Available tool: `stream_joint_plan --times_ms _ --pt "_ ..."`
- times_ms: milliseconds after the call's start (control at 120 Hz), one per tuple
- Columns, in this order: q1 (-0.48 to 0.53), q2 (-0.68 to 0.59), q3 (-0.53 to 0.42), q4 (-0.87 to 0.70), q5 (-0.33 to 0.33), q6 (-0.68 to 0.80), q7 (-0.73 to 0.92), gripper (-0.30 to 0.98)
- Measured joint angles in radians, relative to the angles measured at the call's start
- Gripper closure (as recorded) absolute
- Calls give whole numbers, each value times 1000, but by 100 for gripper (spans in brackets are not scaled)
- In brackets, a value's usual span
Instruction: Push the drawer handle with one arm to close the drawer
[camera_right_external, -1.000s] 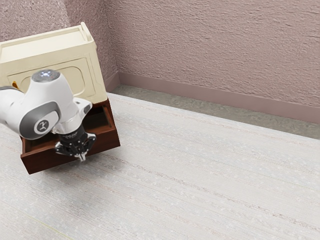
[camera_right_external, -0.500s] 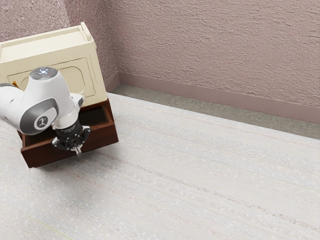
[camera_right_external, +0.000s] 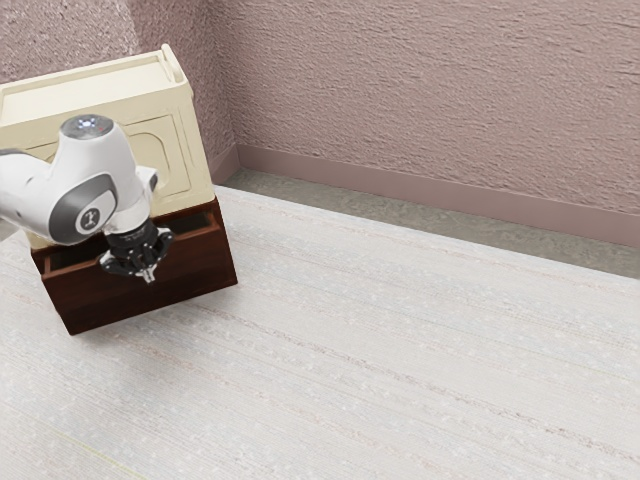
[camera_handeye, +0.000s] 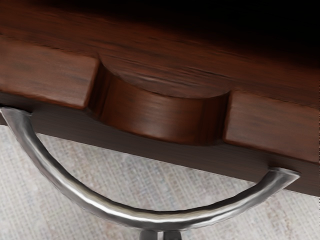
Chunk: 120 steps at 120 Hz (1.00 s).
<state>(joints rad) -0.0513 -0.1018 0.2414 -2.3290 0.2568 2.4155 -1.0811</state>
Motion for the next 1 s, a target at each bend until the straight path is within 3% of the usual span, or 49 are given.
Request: stream_joint_plan --times_ms 1000 --pt "97 139 1 159 -127 1 188 78"
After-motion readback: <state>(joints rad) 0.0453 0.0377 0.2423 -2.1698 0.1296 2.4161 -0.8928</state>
